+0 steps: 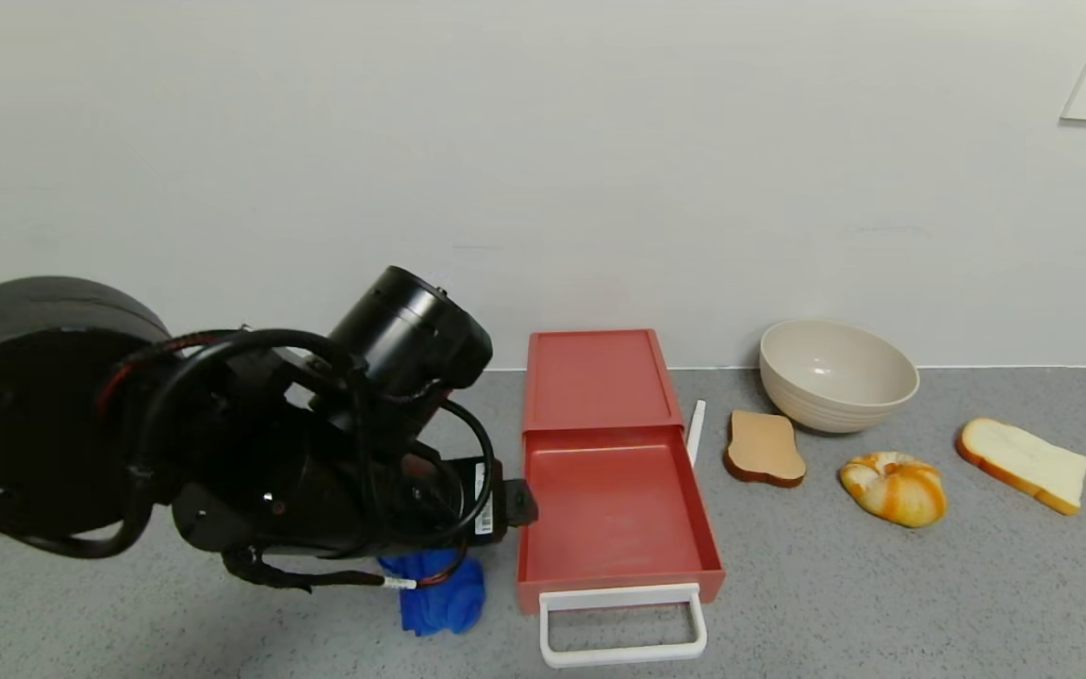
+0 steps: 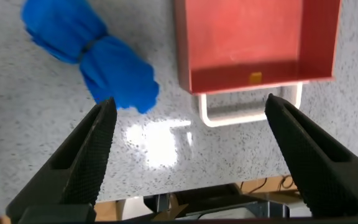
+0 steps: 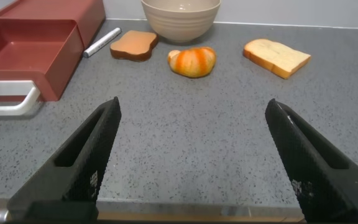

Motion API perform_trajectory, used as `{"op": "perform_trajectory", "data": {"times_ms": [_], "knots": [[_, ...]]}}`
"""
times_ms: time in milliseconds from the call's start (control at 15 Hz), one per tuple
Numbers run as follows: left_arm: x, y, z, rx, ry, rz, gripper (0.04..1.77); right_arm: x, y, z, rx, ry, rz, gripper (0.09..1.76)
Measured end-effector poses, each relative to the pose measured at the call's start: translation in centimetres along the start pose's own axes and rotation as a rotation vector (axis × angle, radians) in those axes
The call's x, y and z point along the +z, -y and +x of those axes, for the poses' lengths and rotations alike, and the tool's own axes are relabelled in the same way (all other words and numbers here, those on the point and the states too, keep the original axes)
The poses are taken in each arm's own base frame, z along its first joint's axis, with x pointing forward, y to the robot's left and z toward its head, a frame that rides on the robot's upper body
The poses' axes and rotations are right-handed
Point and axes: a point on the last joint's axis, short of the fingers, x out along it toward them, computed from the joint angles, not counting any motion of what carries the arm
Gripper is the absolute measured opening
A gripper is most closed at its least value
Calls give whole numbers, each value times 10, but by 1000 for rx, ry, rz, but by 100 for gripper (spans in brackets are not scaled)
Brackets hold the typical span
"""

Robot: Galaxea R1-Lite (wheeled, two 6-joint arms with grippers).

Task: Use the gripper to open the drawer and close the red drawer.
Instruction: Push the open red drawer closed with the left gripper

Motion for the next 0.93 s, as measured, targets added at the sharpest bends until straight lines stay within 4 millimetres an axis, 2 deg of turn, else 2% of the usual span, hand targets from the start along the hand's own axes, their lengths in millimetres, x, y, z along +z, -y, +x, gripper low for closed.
{"op": "perform_trajectory", "data": {"times_ms": [267,600,933], "knots": [[-26,23,8,-6,-46,11,172,0,0,0,0,0,-1,171],[-48,55,32,41,-60,31,172,0,0,0,0,0,0,171],[-73,72,55,96,-98,57,172,0,0,0,0,0,0,171]]}}
